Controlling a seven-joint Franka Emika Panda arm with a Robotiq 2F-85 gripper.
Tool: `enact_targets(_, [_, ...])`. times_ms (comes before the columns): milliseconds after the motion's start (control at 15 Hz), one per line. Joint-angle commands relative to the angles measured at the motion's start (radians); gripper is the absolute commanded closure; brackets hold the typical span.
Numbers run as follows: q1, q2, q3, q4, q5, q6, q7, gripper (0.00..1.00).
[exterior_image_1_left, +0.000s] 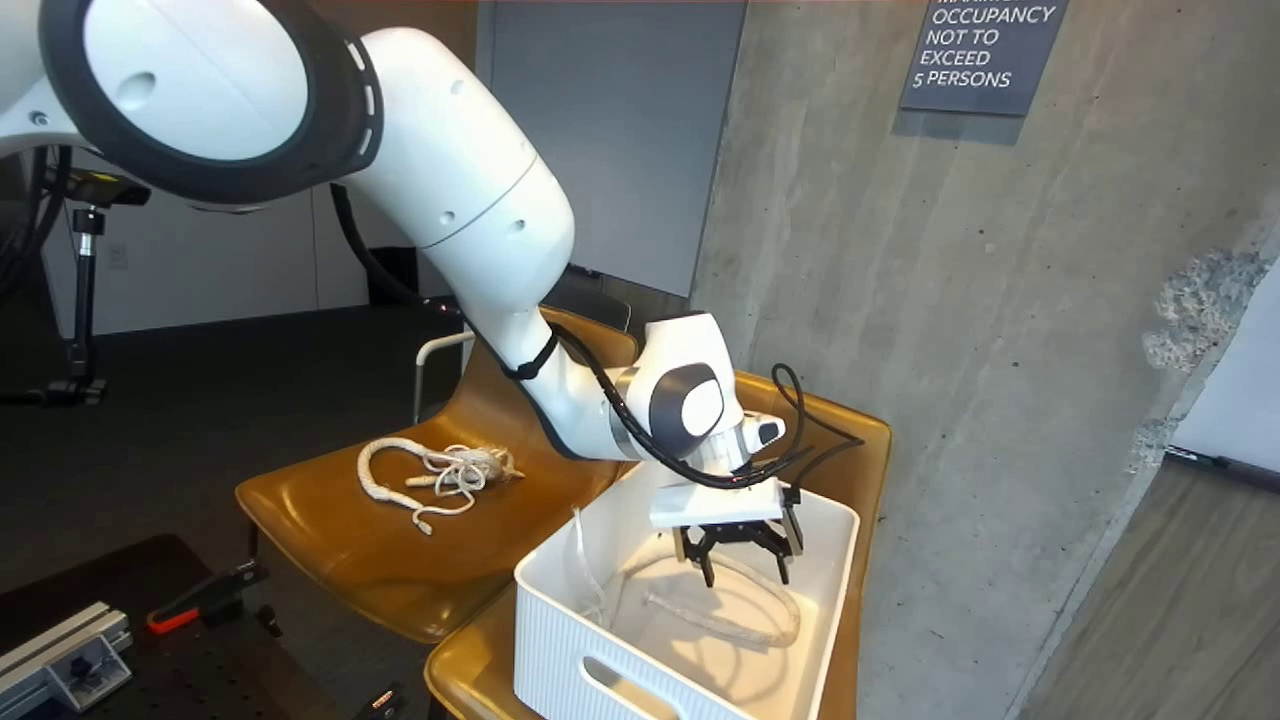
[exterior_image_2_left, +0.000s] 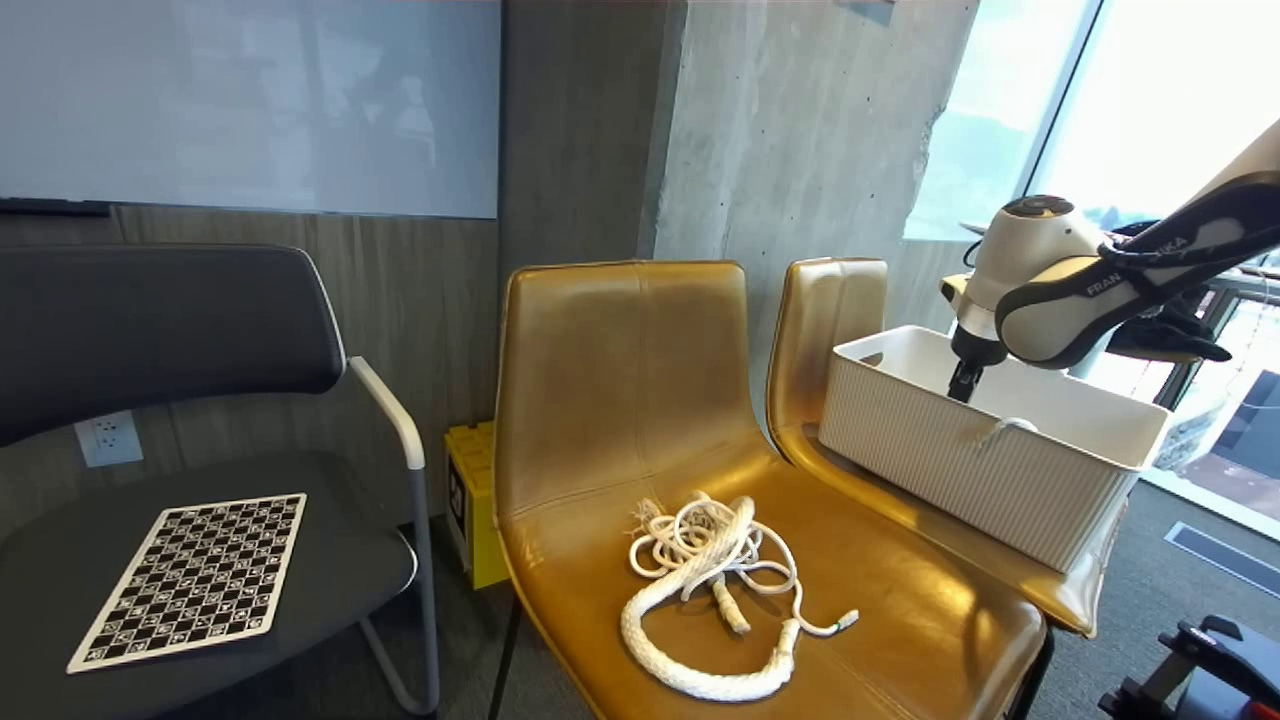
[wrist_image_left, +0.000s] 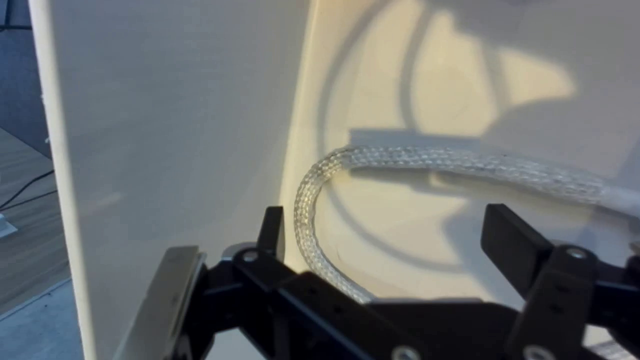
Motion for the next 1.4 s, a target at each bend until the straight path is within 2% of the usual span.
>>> enact_targets(0, [0.072, 0.031, -0.106, 0.005, -0.048, 0.01, 0.178, 0.0])
enact_targets(200, [0.096, 0.063, -0.124, -0.004, -0.034, 0.003, 0.284, 0.0])
enact_targets(533, [0.107, 0.13, -0.106, 0.008, 0.005, 0.017, 0.391, 0.0])
enact_targets(1000, [0.083, 0.204, -0.067, 0.074, 0.082, 0.035, 0.41, 0.0])
enact_targets(1067, [0.077, 0.209, -0.059, 0.079, 0.095, 0.041, 0.406, 0.25])
enact_targets(1133, [0.074, 0.214, -0.054, 0.083, 0.103, 0.048, 0.401, 0.26])
enact_targets(1333, [0.067, 0.211, -0.04, 0.087, 0.124, 0.055, 0.391, 0.47])
